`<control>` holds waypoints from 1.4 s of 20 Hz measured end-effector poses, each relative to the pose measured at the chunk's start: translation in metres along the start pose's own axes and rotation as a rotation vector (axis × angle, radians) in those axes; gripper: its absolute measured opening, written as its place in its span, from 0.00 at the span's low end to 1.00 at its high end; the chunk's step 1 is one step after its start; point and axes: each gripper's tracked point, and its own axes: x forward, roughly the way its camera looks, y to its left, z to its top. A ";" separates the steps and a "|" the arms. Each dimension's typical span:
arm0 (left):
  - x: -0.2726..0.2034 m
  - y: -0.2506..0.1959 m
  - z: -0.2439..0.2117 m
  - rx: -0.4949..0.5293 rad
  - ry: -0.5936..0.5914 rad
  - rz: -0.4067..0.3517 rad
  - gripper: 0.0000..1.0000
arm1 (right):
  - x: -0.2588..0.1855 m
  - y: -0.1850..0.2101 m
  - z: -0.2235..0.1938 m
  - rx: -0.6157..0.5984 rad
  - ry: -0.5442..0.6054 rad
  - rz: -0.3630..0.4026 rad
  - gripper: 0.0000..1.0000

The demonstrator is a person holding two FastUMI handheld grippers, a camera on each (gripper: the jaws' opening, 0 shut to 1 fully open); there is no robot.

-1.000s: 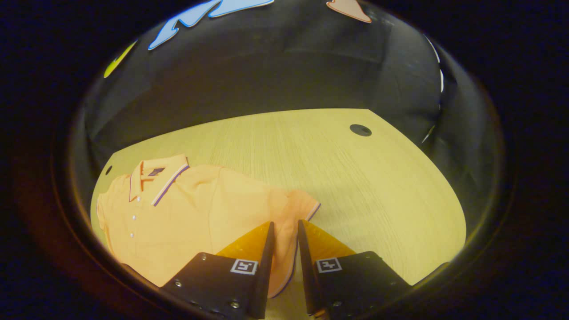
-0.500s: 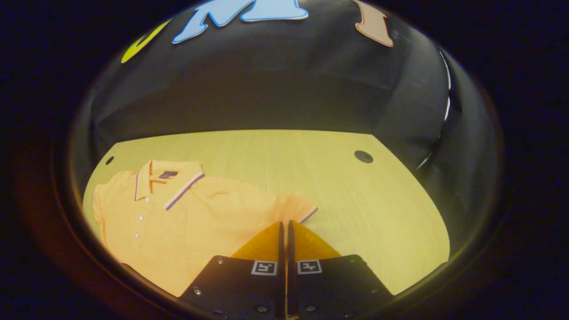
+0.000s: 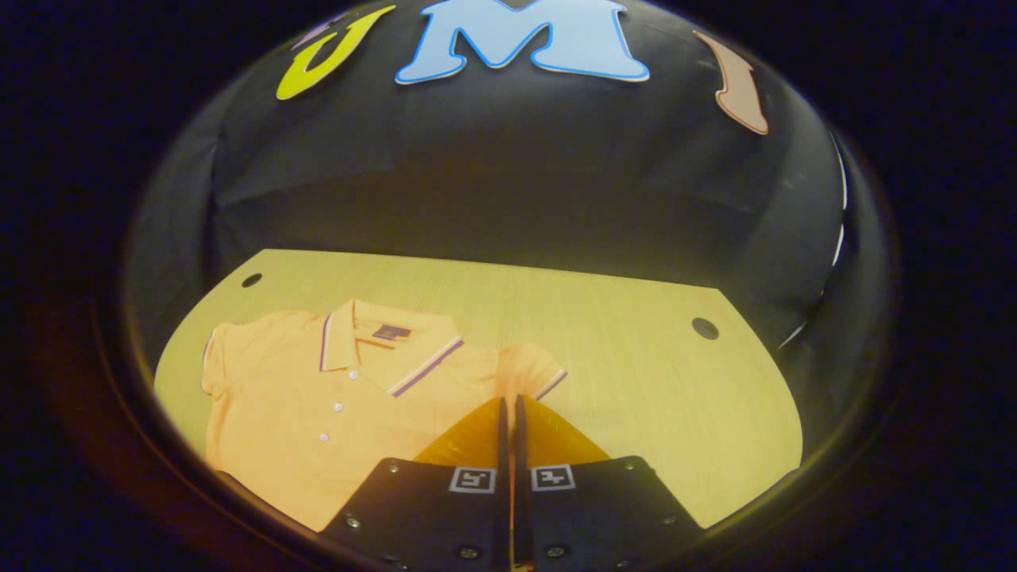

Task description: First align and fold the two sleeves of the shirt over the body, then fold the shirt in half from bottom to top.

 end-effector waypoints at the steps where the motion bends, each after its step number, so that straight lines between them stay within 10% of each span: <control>1: -0.001 0.003 -0.001 0.001 -0.002 0.007 0.95 | 0.002 0.007 -0.002 0.000 0.005 0.012 0.02; 16: -0.003 0.020 -0.007 -0.014 0.008 0.034 0.95 | 0.010 0.049 -0.020 0.009 0.090 0.111 0.17; 28: 0.037 0.008 -0.006 0.005 0.012 -0.096 0.94 | -0.056 0.062 0.015 -0.032 -0.041 0.098 0.96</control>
